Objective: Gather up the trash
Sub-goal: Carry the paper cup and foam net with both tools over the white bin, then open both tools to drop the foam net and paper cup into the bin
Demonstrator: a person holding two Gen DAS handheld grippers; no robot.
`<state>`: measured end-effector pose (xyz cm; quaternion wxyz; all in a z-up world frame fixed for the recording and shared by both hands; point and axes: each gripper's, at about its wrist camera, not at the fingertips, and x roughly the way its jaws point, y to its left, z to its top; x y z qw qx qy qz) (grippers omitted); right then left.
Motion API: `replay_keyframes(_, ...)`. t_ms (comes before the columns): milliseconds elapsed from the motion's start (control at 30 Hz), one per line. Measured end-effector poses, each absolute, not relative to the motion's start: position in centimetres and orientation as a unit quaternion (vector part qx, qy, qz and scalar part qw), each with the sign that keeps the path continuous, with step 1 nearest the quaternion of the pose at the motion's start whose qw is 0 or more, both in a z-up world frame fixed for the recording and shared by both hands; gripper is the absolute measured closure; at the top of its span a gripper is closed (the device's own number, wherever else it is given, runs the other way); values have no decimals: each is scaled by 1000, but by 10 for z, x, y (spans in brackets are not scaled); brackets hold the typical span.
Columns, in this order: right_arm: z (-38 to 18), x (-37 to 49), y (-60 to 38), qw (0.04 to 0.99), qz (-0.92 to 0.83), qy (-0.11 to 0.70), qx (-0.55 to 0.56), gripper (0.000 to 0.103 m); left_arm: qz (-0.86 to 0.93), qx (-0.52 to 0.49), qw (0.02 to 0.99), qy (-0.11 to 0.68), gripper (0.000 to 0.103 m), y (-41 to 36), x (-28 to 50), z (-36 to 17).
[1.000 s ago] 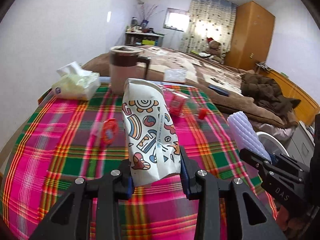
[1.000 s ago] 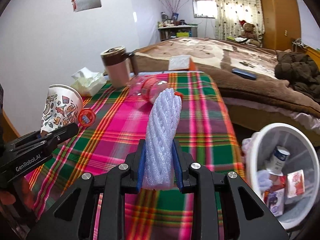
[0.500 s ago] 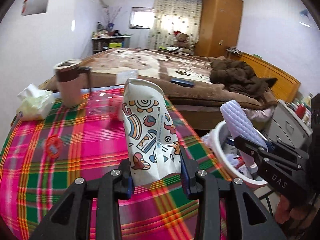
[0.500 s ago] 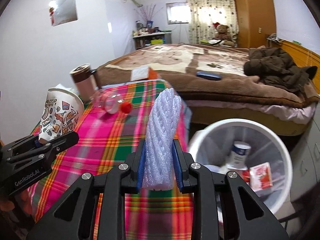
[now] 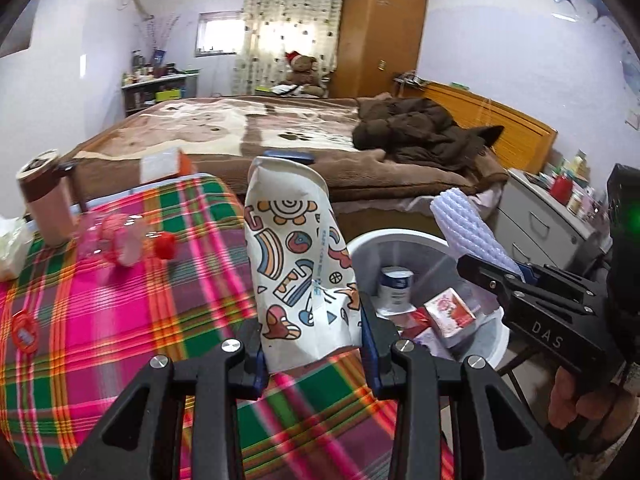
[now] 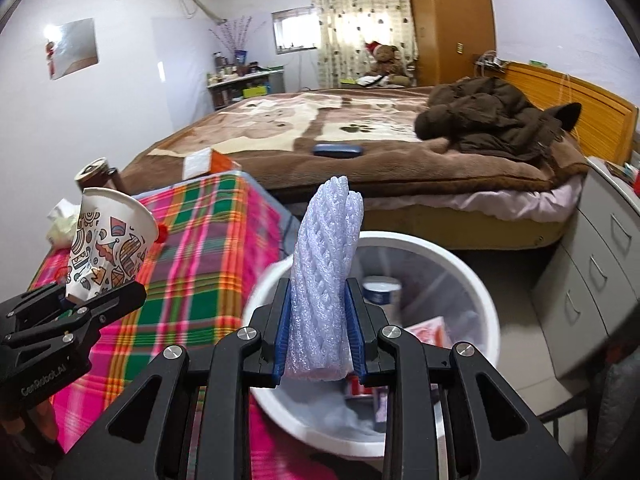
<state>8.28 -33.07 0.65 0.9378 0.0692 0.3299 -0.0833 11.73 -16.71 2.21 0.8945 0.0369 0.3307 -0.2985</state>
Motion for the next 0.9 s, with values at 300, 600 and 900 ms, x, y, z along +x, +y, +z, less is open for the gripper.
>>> replay_keyframes(300,-14,82,-367,920,-112,367,77,77,-349,58,866,353,65,-227,118,11)
replay_keyframes(600,-30,86,-383,906,-124,399,75,77,-363,70,851,373,64,-256,118,-2)
replay_keyframes(900,-32,79,-391,898,-151,404,87,47,-360,59,854,372,35,-249,117,1)
